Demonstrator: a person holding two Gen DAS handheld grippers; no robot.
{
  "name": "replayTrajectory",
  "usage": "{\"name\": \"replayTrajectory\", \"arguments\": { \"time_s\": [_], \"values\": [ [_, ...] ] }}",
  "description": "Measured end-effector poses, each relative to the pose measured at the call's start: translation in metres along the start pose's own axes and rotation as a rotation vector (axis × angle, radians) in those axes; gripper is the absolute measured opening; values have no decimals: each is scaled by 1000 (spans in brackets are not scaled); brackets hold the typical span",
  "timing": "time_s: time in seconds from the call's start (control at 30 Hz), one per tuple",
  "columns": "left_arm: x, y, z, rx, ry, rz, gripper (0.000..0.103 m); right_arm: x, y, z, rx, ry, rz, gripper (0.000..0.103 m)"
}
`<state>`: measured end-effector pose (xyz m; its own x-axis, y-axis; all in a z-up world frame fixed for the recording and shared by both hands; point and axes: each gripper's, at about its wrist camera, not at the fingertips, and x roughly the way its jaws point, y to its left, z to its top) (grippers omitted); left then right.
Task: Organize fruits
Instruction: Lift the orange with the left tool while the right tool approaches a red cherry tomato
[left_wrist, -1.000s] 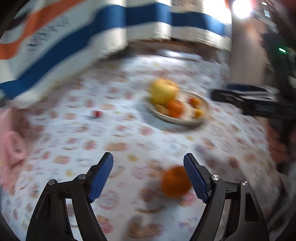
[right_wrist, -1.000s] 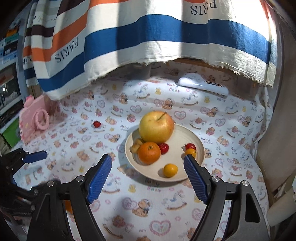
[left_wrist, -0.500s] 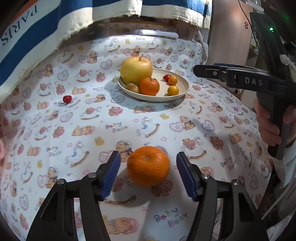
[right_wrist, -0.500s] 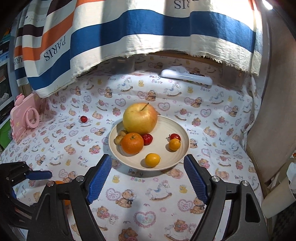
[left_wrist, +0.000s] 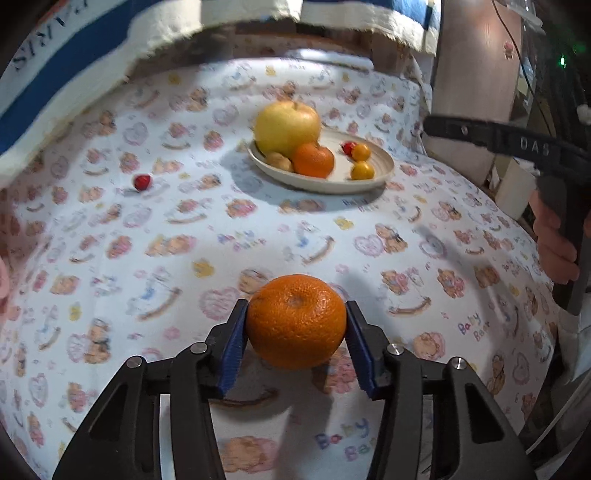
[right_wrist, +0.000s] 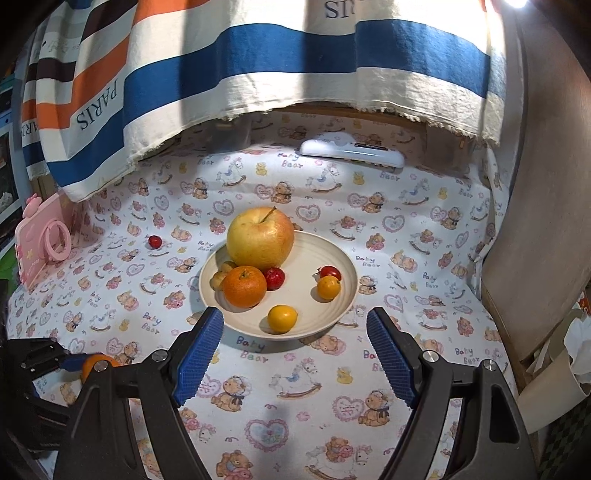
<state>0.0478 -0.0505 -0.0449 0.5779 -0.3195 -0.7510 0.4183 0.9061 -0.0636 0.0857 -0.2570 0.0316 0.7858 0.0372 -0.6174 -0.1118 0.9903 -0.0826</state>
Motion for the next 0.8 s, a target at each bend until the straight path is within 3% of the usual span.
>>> {"name": "replayTrajectory", "arguments": {
  "time_s": [0.23, 0.47, 0.8],
  "values": [
    [-28, 25, 21, -24, -76, 69, 49, 4, -10, 2, 34, 13, -3, 81],
    [-54, 43, 36, -35, -182, 143, 49, -9, -10, 12, 43, -30, -9, 81],
    [-56, 64, 74, -50, -295, 202, 49, -12, 3, 27, 48, -56, 3, 86]
  ]
}}
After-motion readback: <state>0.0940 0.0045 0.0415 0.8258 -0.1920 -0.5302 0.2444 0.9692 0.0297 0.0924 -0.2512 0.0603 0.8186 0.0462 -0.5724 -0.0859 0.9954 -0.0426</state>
